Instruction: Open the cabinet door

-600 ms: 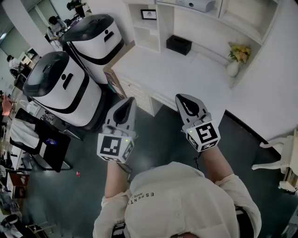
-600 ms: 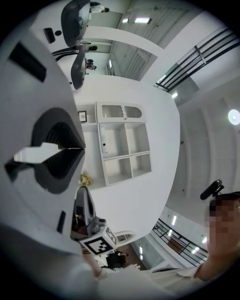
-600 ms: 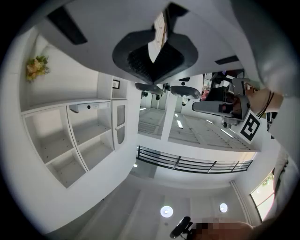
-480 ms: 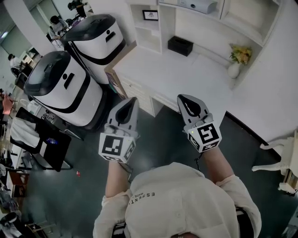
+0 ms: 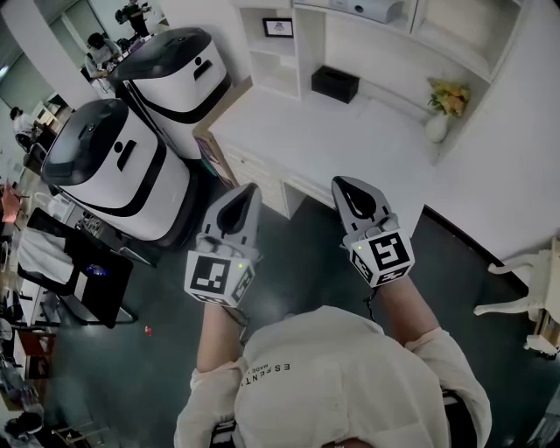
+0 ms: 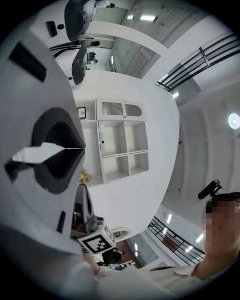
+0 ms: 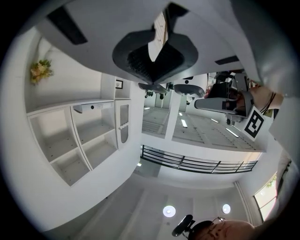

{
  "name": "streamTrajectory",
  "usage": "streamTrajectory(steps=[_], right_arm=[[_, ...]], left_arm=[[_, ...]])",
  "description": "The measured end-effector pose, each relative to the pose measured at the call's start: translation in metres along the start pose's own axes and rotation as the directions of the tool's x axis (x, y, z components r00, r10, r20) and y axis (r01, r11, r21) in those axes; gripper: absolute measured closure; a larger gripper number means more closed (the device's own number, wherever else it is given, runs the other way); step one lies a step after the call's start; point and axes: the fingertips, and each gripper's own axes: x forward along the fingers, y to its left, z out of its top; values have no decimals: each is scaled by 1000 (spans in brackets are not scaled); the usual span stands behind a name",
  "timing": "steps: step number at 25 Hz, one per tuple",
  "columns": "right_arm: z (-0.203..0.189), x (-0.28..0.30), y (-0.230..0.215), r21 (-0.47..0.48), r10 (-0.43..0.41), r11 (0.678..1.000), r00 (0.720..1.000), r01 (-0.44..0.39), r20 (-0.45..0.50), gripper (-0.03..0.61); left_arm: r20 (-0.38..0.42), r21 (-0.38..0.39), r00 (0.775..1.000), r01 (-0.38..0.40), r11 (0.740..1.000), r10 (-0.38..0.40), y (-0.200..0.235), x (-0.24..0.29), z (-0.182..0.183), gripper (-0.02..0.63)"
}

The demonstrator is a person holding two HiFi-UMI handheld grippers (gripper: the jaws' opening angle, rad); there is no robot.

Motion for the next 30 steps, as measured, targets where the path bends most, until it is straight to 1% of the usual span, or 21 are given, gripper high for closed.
streamTrajectory(steps=[2,3,4,5,6,13,19,21,24,28,30], right_arm=[[0,3,1,20,-26,999,1000,26,-2,565],[0,5,3,25,-35,999,999,35,-5,565],[-1,8,7,26,-41,999,999,41,-8,565],[-1,11,10,23,-47,999,999,47,-11,565],[-1,14,14,21,-52,998,999,53,-14,565],[-4,47,41,32,-87,996,996,88,-28,565],[-14,82,42,38,-80,996,996,82,-48,565],[-18,100,35,33,-71,997,996,72,-45,565],[-25,130,12,34,-53,998,998,54,-35,565],[-28,179,-26,64,-17,998,1000,17,-3,565],[-28,205,-47,61,-3,998,1000,3,0,565]], left_arm=[[15,8,1000,-5,1000,5,6,-1,2,605],[17,22,1000,-8,1000,8,11,-1,2,579],[16,35,1000,-6,999,6,16,-1,2,515],[16,44,1000,1,999,-2,21,-2,1,424],[16,50,1000,9,999,-10,26,-3,1,383],[-6,77,999,37,996,-37,70,-10,-9,376],[-18,58,998,59,997,-58,101,6,-18,376],[-15,62,999,47,997,-46,114,18,-21,376],[-18,95,1000,19,995,-17,130,47,-30,376],[-15,92,1000,-8,996,9,154,94,-34,376],[-13,91,1000,-22,996,23,171,122,-34,376]])
